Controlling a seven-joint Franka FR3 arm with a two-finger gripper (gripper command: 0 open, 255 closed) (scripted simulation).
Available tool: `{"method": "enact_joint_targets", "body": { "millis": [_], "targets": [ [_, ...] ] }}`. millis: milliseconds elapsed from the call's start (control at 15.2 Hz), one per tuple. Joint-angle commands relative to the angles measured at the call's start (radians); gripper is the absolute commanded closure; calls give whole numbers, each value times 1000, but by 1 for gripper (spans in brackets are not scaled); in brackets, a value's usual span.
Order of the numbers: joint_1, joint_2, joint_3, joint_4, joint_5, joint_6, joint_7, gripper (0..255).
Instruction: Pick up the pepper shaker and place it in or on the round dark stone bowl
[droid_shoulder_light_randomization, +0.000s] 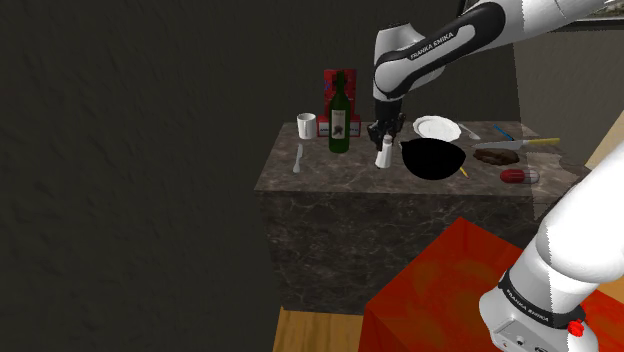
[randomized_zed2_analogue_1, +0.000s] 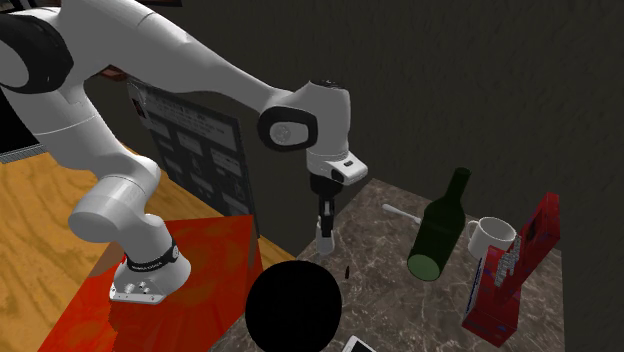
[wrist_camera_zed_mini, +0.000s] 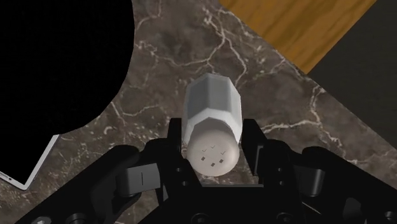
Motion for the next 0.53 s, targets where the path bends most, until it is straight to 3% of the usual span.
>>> {"method": "enact_joint_targets", "body": {
  "millis": [0, 462],
  "targets": [
    [0, -9, 0, 21, 2, -31, -3, 255],
    [2, -41, 3, 85, 7, -126, -12, 255]
  ]
}}
